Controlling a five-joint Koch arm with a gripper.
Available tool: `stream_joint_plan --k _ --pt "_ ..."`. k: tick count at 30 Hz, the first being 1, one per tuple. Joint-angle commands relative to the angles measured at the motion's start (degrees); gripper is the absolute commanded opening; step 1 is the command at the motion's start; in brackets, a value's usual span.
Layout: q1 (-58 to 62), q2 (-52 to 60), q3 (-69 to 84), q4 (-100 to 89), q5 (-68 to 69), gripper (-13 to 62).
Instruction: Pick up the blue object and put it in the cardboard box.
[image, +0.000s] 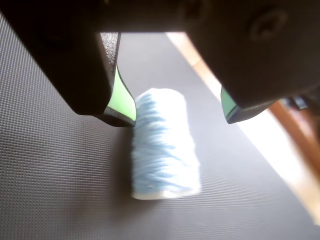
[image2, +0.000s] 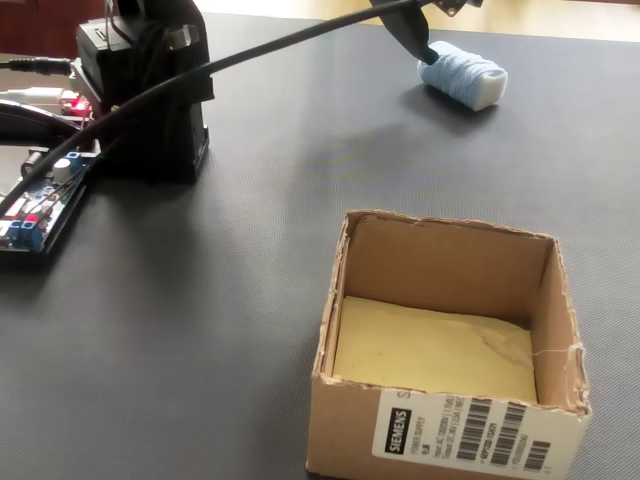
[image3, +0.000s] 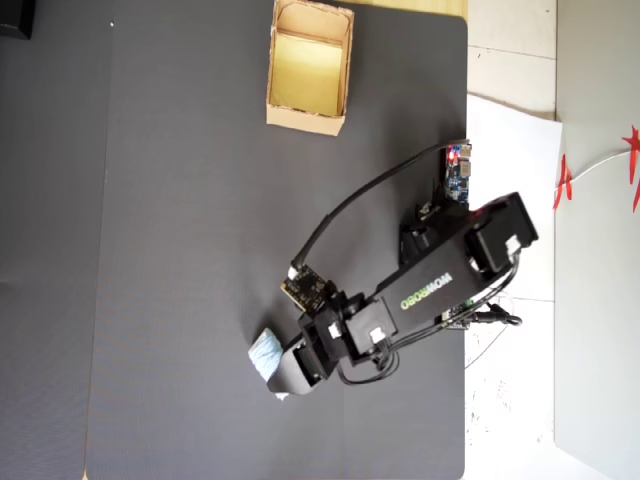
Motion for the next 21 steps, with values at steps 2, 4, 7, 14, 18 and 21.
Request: stream_joint_plan --k 2,4,7,14,18,21 --pt "-0.09 -1.58 -6.50 0.44 2.37 33.1" --pt "-0.09 -3.34 -7.21 0.88 2.37 33.1" --pt "-0.09 -6.50 -8.00 1.05 2.37 33.1" --pt "0.35 -13.27 -7.56 -0.79 3.52 33.0" --pt "0.53 -15.12 -7.56 -0.79 5.10 30.2" --pt "0.62 -15.73 -7.47 -0.35 5.36 24.9"
